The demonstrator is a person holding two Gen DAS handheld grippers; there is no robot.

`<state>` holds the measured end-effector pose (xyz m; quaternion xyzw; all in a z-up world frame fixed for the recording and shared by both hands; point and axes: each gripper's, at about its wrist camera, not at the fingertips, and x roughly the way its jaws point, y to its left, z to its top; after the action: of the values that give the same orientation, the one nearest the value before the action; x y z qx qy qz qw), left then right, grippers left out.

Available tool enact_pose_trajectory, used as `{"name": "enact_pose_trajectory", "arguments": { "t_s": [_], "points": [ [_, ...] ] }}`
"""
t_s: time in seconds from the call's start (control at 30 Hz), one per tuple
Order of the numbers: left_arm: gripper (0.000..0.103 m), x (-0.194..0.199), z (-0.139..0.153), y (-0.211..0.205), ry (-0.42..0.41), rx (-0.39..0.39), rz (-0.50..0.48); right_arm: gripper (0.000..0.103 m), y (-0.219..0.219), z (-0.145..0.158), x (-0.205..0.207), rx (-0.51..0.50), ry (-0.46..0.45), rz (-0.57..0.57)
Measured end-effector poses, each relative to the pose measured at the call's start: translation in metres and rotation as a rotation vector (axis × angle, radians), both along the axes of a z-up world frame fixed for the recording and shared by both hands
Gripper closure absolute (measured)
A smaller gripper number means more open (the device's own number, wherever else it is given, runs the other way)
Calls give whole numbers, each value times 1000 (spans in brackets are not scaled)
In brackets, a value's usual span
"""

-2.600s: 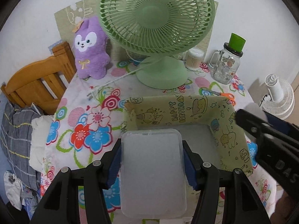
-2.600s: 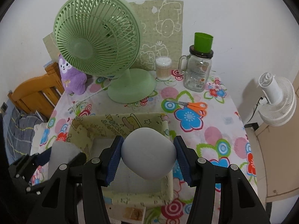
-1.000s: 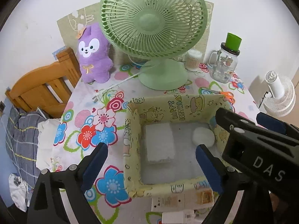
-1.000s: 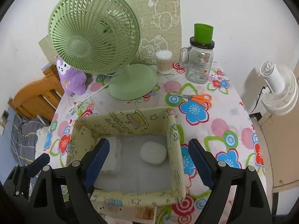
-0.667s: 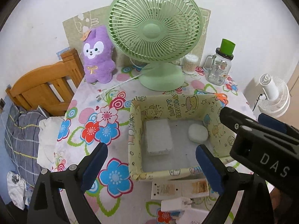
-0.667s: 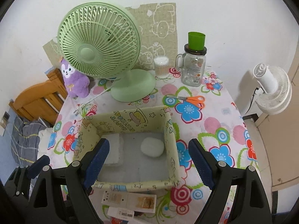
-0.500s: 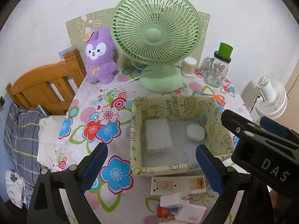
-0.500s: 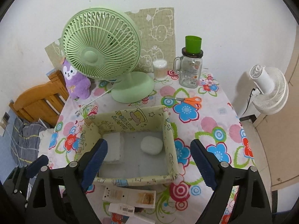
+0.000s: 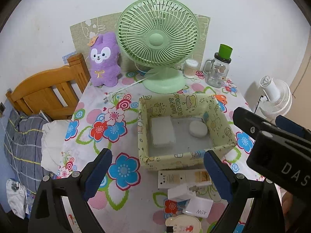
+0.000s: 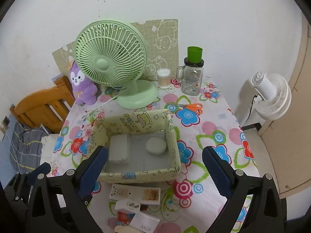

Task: Organize rigid objects
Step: 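Withdraw both open tools from the basket toward the remaining items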

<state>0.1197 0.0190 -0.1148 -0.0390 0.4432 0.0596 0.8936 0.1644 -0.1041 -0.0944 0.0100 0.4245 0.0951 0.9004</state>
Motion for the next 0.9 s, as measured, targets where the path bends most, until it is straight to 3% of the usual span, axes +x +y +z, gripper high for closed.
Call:
{"name": "enact_pose_trajectory", "arguments": {
  "t_s": [0.47,0.9],
  "points": [
    [6,-27,1,2,-7,-9,-39,3,1,5,-34,-15,-34,10],
    [6,-48,-14,6,19,-32,-75,3,-2,-8,-61,-29,-22,3]
  ]
}}
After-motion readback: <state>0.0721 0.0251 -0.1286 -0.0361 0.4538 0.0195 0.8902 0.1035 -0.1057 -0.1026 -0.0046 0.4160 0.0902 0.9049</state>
